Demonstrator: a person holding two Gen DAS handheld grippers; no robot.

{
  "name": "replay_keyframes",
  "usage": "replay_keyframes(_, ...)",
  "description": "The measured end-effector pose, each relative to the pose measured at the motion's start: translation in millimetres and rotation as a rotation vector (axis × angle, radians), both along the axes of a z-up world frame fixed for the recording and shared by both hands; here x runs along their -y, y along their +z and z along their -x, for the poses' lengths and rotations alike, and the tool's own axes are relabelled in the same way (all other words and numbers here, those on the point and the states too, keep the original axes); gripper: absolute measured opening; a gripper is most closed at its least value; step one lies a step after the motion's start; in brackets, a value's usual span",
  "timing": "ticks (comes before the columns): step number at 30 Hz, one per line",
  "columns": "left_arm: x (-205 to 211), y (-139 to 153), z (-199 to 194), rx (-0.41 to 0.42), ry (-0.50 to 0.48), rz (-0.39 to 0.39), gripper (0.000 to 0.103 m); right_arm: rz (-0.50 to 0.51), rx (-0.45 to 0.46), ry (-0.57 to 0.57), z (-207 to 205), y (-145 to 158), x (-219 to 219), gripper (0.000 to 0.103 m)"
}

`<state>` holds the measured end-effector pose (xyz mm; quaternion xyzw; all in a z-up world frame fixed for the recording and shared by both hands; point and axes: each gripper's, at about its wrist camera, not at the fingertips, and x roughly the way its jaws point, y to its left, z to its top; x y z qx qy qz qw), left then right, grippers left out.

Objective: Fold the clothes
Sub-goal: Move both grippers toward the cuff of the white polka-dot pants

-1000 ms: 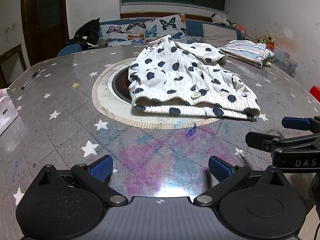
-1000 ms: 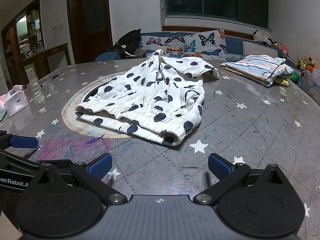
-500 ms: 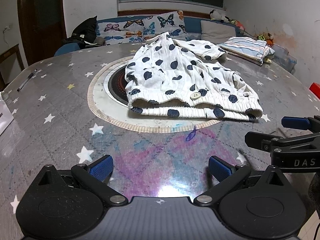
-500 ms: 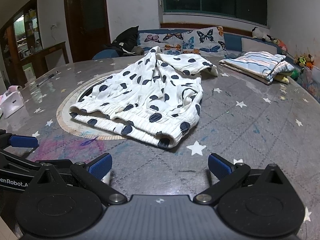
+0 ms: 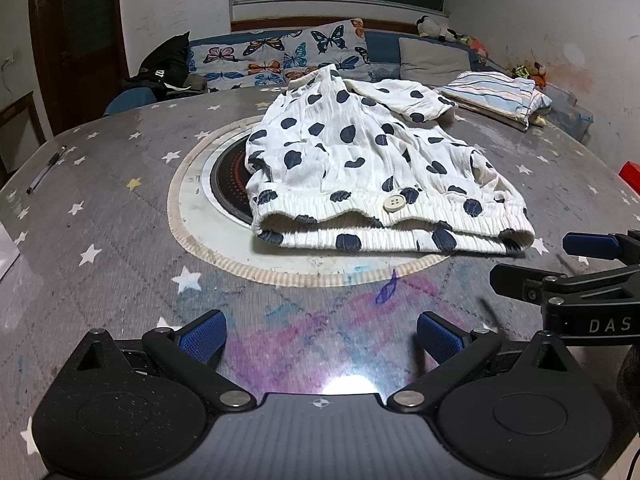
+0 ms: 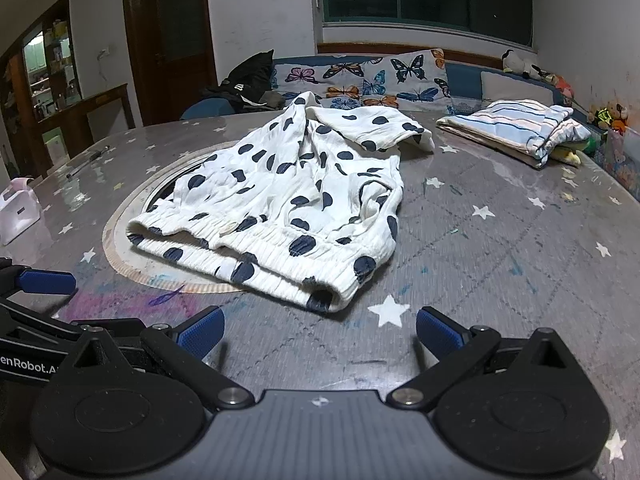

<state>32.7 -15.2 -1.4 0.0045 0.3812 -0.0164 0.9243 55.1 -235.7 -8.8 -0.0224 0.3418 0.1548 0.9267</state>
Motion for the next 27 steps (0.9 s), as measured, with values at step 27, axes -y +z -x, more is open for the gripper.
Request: replay_keyframes(27,-34.2,17.7,-80.4,0.048,0.044,-0.002,0.084,-0.020,0.000,-0.034,-49.0,5.5,14.7,0.095)
